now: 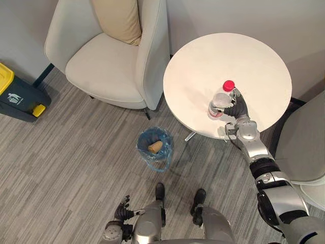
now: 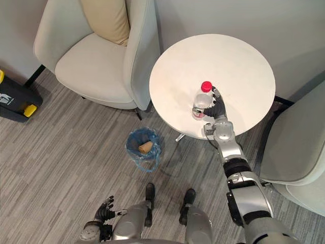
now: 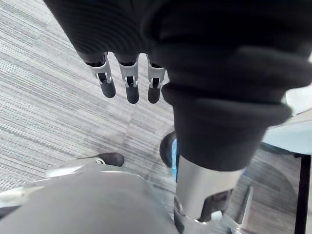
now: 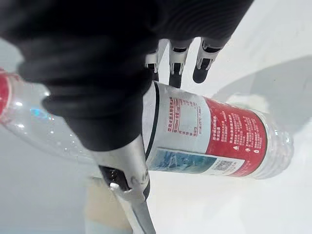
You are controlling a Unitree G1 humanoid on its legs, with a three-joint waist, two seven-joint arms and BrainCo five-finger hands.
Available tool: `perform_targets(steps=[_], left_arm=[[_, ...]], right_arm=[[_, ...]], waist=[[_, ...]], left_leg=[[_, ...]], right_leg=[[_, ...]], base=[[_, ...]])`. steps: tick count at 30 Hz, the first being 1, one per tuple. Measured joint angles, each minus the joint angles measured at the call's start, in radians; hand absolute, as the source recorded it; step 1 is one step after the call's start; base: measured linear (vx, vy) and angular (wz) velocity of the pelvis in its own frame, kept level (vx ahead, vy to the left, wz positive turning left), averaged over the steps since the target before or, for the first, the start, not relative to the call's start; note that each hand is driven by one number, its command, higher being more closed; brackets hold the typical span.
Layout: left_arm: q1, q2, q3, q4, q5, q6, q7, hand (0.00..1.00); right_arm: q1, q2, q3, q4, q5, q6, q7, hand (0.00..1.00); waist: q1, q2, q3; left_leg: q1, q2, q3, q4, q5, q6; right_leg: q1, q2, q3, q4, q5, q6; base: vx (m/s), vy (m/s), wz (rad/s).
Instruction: Gather rubbish on tea table into small bin, then transfer packed bag to large trash can.
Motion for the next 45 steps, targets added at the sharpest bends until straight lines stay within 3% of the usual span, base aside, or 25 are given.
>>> perform_targets(steps=[14, 26, 28, 31, 35, 45], left_arm=[[-0.029, 0.001, -0.001, -0.002, -0.01, -0.001, 0.003, 0.0], [-0.027, 0.003, 0.002, 0.011, 0.027, 0.013, 0.014, 0.0], [-0.02, 0.01, 0.002, 0.029, 0.032, 0.015, 0.013, 0.0], [-0.018, 0.017, 0.002, 0.049, 0.05, 0.016, 0.005, 0.0], [-0.015, 0.017, 0.001, 0.05, 0.069, 0.016, -0.007, 0.0], [0.013, 0.012, 0.003, 0.08, 0.071, 0.015, -0.008, 0.0]], right_arm=[[-0.042, -0.026, 0.034, 0.004, 0.018, 0.01, 0.0, 1.0], [0.331, 0.009, 0.034, -0.557, -0.08, -0.01, 0.004, 1.0], [0.408, 0.037, 0.034, -0.651, -0.092, -0.013, 0.013, 1.0], [0.5, 0.051, 0.034, -0.745, -0.114, -0.029, 0.039, 1.0], [0.603, 0.075, 0.035, -0.841, -0.127, -0.046, 0.069, 1.0], [0.731, 0.132, 0.064, -0.968, -0.162, -0.06, 0.109, 1.0]], waist=[[0.016, 0.002, 0.04], [-0.012, -0.012, 0.033], [-0.03, -0.026, 0.001], [-0.033, -0.039, -0.031], [-0.035, -0.045, -0.083], [-0.059, -0.044, -0.144]], left_leg=[[-0.022, -0.002, -0.027, 0.02, 0.0, 0.0], [0.054, -0.014, -0.005, -0.015, 0.001, 0.001], [0.059, -0.014, -0.001, -0.021, 0.0, 0.001], [0.093, -0.015, 0.006, -0.04, 0.001, 0.001], [0.117, -0.015, 0.006, -0.055, -0.001, 0.004], [0.189, -0.011, 0.015, -0.083, -0.003, 0.005]], right_leg=[[-0.001, -0.004, -0.023, 0.008, 0.0, 0.0], [0.04, -0.016, 0.002, 0.018, -0.007, 0.011], [0.041, -0.017, 0.004, 0.016, -0.017, 0.025], [0.066, -0.015, 0.009, 0.006, -0.017, 0.025], [0.096, -0.013, 0.005, -0.015, -0.016, 0.024], [0.159, -0.002, 0.011, -0.037, -0.017, 0.026]], base=[[-0.01, -0.003, 0.05], [-0.01, 0.005, -0.04], [0.0, -0.005, -0.05], [0.03, 0.0, -0.05], [0.05, 0.002, 0.03], [0.02, -0.004, -0.02]])
